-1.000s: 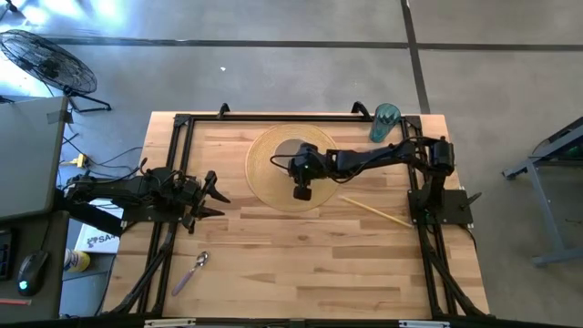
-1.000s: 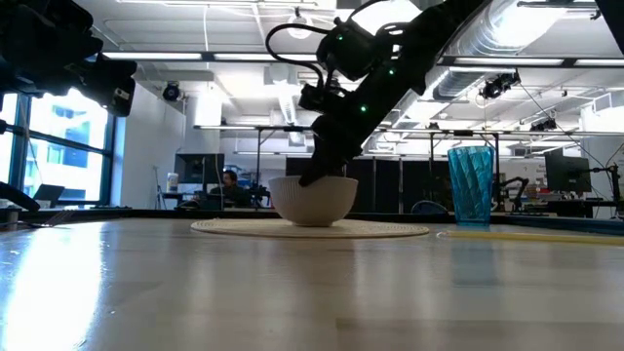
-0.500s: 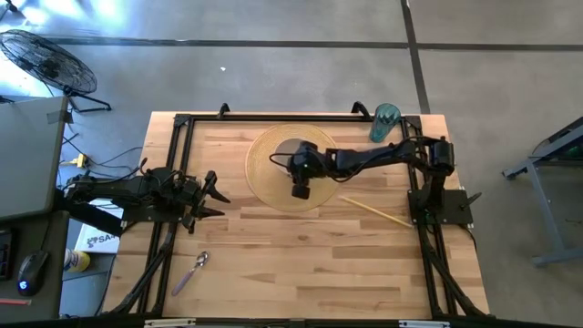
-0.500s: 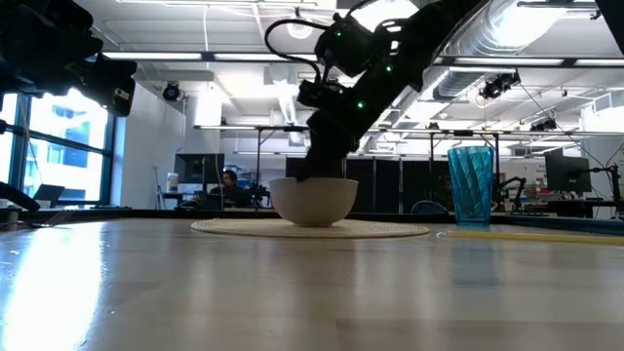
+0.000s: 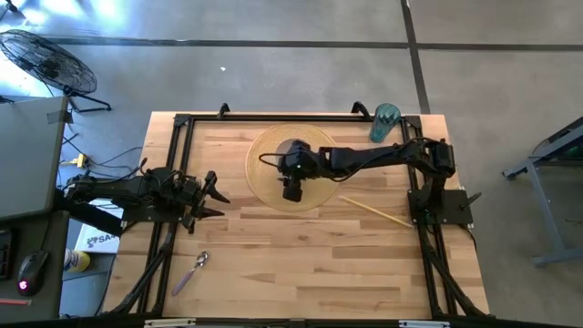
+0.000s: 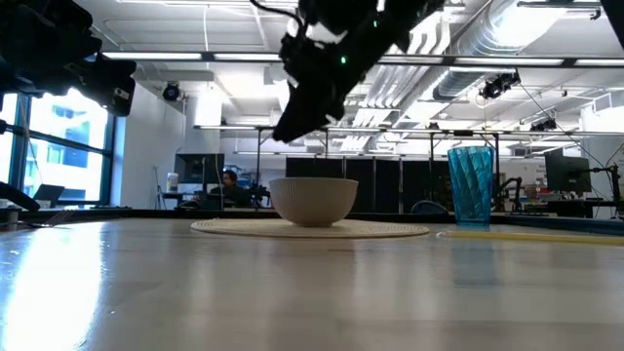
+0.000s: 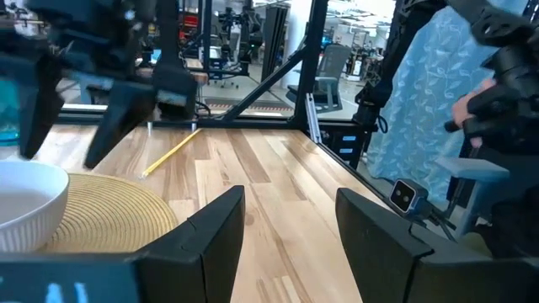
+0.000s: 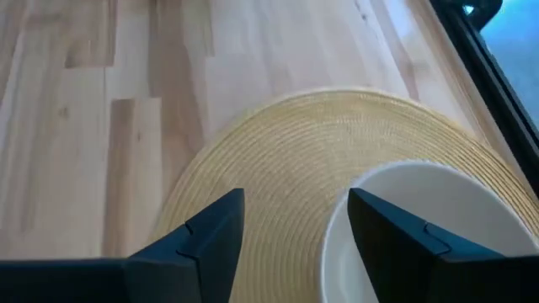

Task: Pick & Place Utensil
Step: Put the blue cup into the top right of the white bowl on the brown mat

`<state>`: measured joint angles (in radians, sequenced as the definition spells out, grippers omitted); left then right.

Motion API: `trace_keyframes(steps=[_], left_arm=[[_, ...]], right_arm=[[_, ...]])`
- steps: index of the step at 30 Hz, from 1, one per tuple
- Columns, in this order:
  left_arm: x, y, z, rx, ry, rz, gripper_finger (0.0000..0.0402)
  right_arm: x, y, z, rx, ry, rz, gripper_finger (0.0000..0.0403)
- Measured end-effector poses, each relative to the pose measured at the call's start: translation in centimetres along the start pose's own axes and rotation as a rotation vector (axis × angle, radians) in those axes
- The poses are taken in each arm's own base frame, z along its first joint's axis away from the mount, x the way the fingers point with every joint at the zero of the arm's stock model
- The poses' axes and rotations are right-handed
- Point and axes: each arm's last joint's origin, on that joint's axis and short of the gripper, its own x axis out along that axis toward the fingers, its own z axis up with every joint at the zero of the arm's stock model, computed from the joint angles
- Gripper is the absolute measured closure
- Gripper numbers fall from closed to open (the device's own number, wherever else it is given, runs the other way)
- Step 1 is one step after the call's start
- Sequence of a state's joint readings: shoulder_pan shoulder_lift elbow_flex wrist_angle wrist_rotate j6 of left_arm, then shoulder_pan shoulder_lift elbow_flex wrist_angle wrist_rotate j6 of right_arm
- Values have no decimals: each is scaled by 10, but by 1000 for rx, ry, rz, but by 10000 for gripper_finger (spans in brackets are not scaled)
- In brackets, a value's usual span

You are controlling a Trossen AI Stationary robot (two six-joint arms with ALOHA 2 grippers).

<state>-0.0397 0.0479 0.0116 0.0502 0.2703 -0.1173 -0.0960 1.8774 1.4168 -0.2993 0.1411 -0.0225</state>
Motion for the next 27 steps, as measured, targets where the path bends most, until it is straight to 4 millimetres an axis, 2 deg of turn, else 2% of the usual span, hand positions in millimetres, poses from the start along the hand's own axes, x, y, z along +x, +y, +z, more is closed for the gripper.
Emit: trace_keyframes(steps=[4,8,11,19,27], left_arm=[[0,0,0,0,0,0,216],[0,0,0,0,0,0,216],[0,0,0,0,0,0,216],[0,0,0,0,0,1,216],[0,0,0,0,0,4,216]], right_arm=[[-20,19,12,-42,101,-44,190],[-38,48,9,-123,213,-110,189],[-49,67,-3,-145,309,-169,187],[-74,103,-47,-118,539,-334,165],[-105,122,-84,-115,677,-555,121]])
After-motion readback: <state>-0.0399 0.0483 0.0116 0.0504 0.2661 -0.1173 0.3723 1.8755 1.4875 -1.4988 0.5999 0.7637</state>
